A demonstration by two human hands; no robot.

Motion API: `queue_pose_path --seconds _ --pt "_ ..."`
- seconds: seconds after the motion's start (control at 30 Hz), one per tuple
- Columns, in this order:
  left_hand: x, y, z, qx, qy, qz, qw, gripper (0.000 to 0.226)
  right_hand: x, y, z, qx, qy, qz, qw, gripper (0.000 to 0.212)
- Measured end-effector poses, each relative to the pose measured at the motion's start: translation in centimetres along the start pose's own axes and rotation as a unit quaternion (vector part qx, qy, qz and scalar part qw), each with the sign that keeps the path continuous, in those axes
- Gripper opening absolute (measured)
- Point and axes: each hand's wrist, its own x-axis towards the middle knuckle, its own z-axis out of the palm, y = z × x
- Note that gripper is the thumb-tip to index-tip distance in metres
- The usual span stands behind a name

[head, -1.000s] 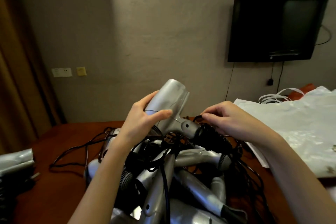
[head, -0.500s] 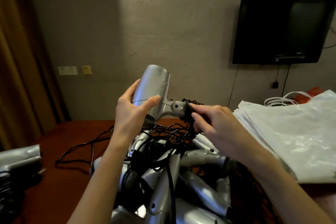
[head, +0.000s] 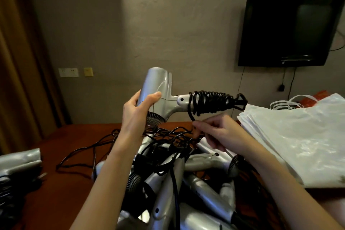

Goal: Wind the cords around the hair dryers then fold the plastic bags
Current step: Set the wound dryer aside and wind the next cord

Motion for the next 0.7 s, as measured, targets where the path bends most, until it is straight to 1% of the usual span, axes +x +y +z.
queue_pose_path --seconds 0.03,0.07,0.1,0.13,0.17,0.2,0.27,0.3,0.37,0.4,0.43,0.47,0.5,0.53,0.57,0.63,0.7 --pt "0.0 0.1 0.0 -0.005 -0.009 -0.009 1.000 0.031 0.1 0.1 -0.4 -0.027 0.015 0.012 0.999 0.046" --pt "-0.1 0.2 0.1 -0.014 -0.016 -0.021 1.000 0.033 0.2 0.4 -0.8 -0.055 0.030 0.014 0.998 0.050" --pt "-0.1 0.3 0.0 -0.022 -0.023 -0.030 0.999 0.040 0.2 0.6 -1.3 -0.070 0.034 0.009 0.997 0.050" --pt "-0.2 0.3 0.1 -0.028 -0.030 -0.040 0.998 0.047 0.0 0.7 -1.8 -0.070 0.019 0.008 0.997 0.051" --pt "-0.1 0.3 0.0 -0.029 -0.042 -0.045 0.998 0.052 -0.3 0.5 -2.4 -0.061 -0.005 0.007 0.998 0.048" --pt "-0.1 0.3 0.0 -0.029 -0.058 -0.049 0.997 0.055 -0.8 0.4 -3.1 -0.046 -0.033 0.004 0.998 0.041" --pt "0.0 0.3 0.0 -0.022 -0.098 -0.060 0.993 0.064 -1.7 0.3 -4.2 -0.036 -0.056 -0.003 0.998 0.016" --pt "0.0 0.2 0.0 -0.017 -0.115 -0.065 0.991 0.070 -1.6 0.5 -4.6 -0.047 -0.055 0.001 0.997 0.009" --pt "-0.2 0.1 0.1 -0.006 -0.143 -0.076 0.987 0.077 -0.5 1.5 -5.1 -0.099 -0.037 0.018 0.994 0.011" --pt "-0.3 0.1 0.2 0.001 -0.155 -0.080 0.985 0.077 0.1 2.1 -5.2 -0.103 -0.013 0.057 0.993 0.013" --pt "-0.4 0.1 0.3 0.010 -0.167 -0.077 0.983 0.073 0.7 3.0 -5.4 -0.114 0.014 0.092 0.989 0.025" --pt "-0.4 0.2 0.3 0.016 -0.178 -0.070 0.981 0.063 0.9 3.1 -5.4 -0.138 0.032 0.105 0.984 0.032" --pt "-0.4 0.2 0.2 0.025 -0.189 -0.057 0.980 0.049 0.7 2.9 -5.1 -0.168 0.033 0.093 0.981 0.028" --pt "-0.5 0.3 0.1 0.035 -0.197 -0.048 0.979 0.038 0.4 2.7 -4.8 -0.182 0.023 0.072 0.980 0.018" --pt "-0.4 0.3 0.0 0.048 -0.206 -0.039 0.977 0.034 0.0 2.2 -4.5 -0.174 0.013 0.048 0.983 0.011" --pt "-0.5 0.1 -0.1 0.077 -0.217 -0.029 0.973 0.035 -0.4 1.9 -4.2 -0.142 -0.010 -0.001 0.990 0.015" --pt "-0.5 -0.1 0.1 0.089 -0.219 -0.018 0.971 0.037 -0.1 2.2 -4.1 -0.121 -0.035 -0.018 0.992 0.012"
